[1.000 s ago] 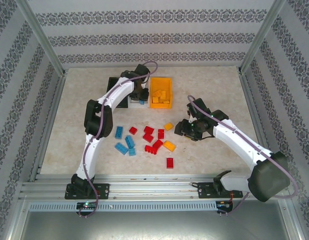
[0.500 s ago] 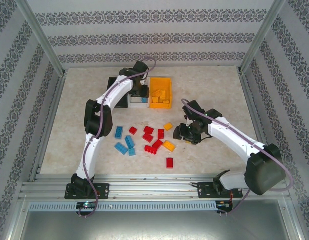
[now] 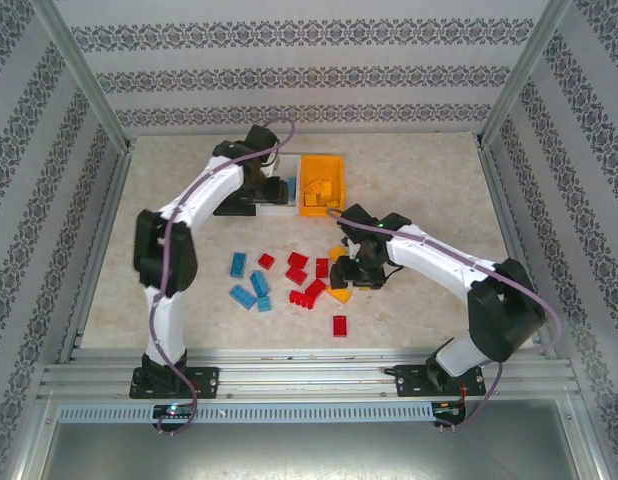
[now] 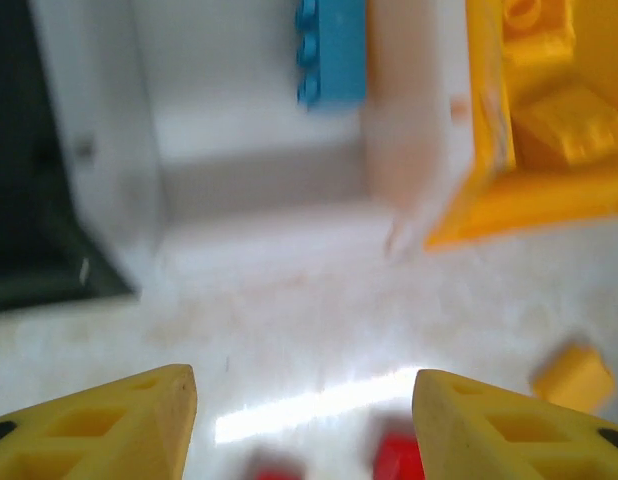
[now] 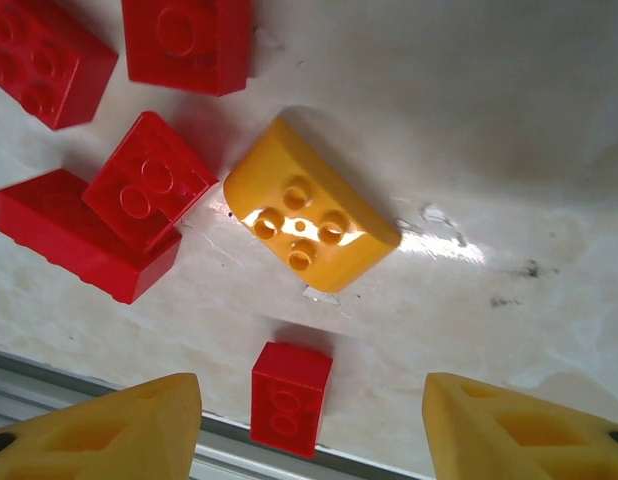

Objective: Sort the legos into containers by color

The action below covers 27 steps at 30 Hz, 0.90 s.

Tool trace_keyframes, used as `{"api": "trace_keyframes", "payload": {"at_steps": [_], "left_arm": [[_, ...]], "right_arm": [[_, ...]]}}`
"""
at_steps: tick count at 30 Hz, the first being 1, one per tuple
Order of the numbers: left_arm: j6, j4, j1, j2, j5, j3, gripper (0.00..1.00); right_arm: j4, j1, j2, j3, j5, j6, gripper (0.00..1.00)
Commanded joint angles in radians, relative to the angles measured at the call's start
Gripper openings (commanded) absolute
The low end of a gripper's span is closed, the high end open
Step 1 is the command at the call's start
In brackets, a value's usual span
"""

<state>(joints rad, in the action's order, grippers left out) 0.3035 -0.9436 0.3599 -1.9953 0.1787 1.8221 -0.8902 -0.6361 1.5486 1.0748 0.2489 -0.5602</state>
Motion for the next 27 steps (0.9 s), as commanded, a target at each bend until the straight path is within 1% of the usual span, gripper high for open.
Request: {"api": "trace_keyframes", "payload": {"at_steps": [1, 6, 8, 11, 17, 27], "left_arm": [[0.032, 0.042, -0.01, 0.164, 0.05, -0.186, 0.62], [0.086, 0.096, -0.054, 0.38, 0.137, -0.484, 0.63], [0.099, 0.108, -0.074, 0.457, 0.151, -0.573, 0.63], [0.109, 0.11, -0.103, 0.541, 0.164, -0.66, 0.64], [0.126, 0.098, -0.139, 0.638, 0.19, -0.751, 0.65], [0.131, 0.061, -0.161, 0.72, 0.193, -0.791, 0.65]], "right_arm": [[-0.031, -0.032, 0.042, 0.045, -0.064, 0.112, 0.62], [-0.037, -0.07, 0.106, 0.073, -0.11, 0.2, 0.62], [-0.05, -0.081, 0.124, 0.077, -0.145, 0.227, 0.62], [-0.047, -0.089, 0.141, 0.08, -0.164, 0.26, 0.62], [-0.036, -0.101, 0.204, 0.107, -0.186, 0.299, 0.61], [0.011, -0.108, 0.298, 0.126, -0.194, 0.309, 0.57]]}}
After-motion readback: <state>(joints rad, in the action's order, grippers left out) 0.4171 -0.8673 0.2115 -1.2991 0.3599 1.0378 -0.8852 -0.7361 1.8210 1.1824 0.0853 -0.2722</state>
